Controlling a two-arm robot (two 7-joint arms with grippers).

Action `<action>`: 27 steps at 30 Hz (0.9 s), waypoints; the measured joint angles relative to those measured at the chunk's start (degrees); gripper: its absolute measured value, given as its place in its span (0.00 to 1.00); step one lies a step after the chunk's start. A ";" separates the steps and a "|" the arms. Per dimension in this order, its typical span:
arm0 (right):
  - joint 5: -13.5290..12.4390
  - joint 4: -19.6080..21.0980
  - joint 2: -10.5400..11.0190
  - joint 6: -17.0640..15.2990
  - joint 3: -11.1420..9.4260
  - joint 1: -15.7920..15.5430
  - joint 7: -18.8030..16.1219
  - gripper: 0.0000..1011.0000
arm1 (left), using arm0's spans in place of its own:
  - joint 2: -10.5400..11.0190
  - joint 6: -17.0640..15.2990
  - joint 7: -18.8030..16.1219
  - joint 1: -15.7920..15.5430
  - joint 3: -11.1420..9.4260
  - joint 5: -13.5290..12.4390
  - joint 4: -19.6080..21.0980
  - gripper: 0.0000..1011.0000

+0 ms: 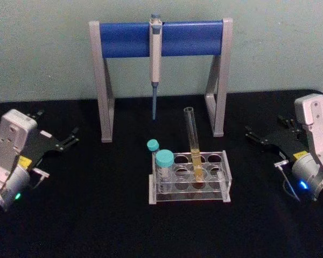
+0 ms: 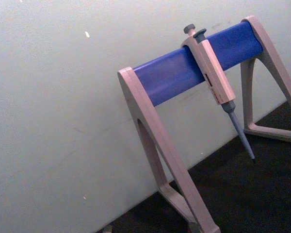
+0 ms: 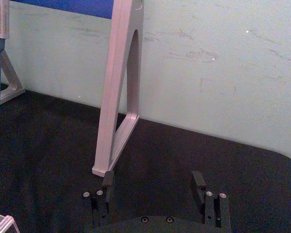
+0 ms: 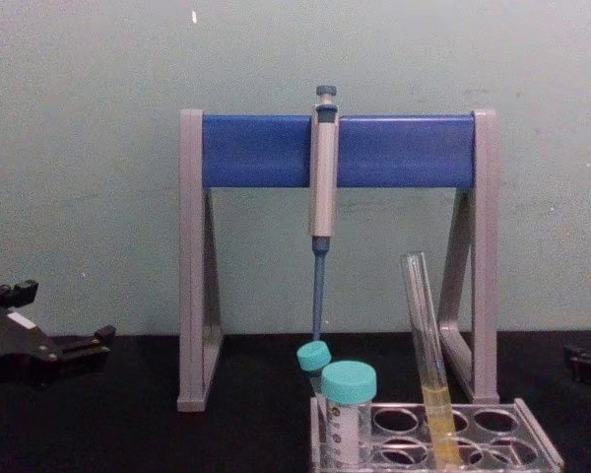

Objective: Pick up the test tube from the test tube rack, shake it, then place it back into the test tube rack.

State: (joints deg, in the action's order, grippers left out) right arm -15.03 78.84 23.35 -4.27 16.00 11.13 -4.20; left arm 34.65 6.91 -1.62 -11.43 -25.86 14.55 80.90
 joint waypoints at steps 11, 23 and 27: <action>0.01 0.18 0.08 0.09 -0.03 0.00 0.21 0.99 | 0.00 0.00 0.00 0.00 0.00 0.00 0.00 0.99; 0.00 0.29 0.14 0.20 -0.03 -0.02 0.34 0.99 | 0.00 0.00 0.00 0.00 0.00 0.00 0.00 0.99; 0.00 0.32 0.15 0.22 -0.03 -0.02 0.36 0.99 | 0.00 0.00 0.00 0.00 0.00 0.00 0.00 0.99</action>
State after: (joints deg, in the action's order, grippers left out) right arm -15.03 79.16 23.50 -4.04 15.97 11.11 -3.84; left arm 34.65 6.91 -1.62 -11.43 -25.86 14.55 80.90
